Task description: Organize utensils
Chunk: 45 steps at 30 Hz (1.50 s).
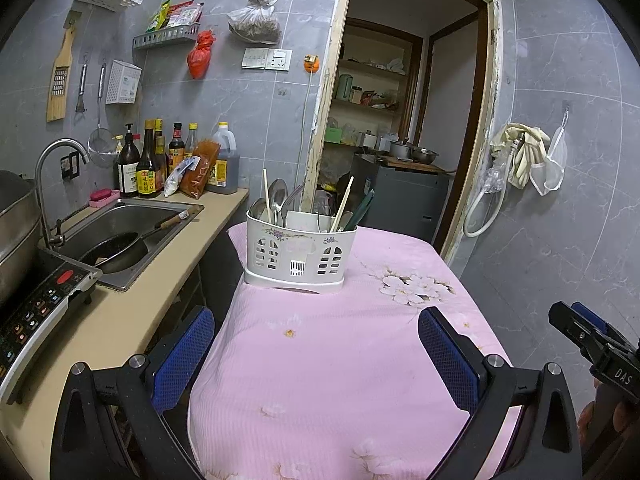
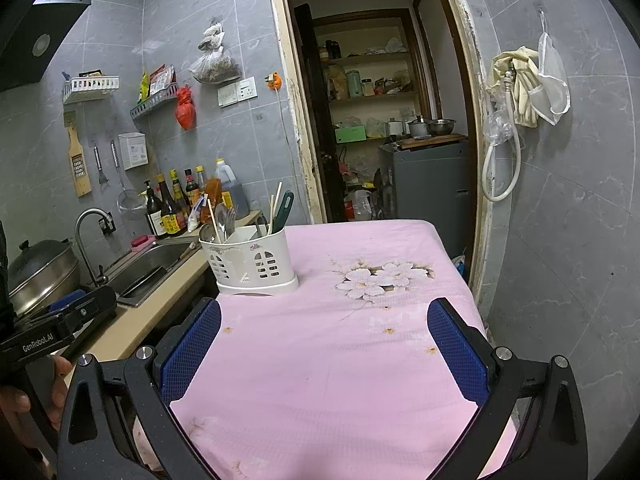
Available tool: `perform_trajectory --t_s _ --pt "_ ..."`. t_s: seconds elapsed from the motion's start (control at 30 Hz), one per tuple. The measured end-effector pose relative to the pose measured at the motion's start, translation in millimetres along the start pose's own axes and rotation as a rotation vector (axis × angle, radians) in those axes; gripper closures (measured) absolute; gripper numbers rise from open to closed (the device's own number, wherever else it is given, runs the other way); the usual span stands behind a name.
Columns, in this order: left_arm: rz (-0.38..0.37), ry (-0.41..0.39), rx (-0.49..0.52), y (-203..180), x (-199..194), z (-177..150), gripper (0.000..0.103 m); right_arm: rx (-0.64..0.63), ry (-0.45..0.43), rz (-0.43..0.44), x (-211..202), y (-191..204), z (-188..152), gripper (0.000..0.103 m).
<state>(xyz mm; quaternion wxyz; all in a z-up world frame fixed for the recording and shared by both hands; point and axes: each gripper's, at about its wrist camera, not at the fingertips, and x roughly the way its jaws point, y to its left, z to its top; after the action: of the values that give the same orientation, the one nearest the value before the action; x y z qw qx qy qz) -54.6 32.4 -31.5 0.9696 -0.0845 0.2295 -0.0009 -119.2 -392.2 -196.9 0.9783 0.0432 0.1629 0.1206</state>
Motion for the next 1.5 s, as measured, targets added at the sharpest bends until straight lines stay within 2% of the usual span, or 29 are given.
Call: perform_trajectory --t_s 1.5 --pt "0.006 0.004 -0.005 5.8 -0.3 5.1 0.0 0.005 0.008 0.003 1.0 1.2 -5.7 0.001"
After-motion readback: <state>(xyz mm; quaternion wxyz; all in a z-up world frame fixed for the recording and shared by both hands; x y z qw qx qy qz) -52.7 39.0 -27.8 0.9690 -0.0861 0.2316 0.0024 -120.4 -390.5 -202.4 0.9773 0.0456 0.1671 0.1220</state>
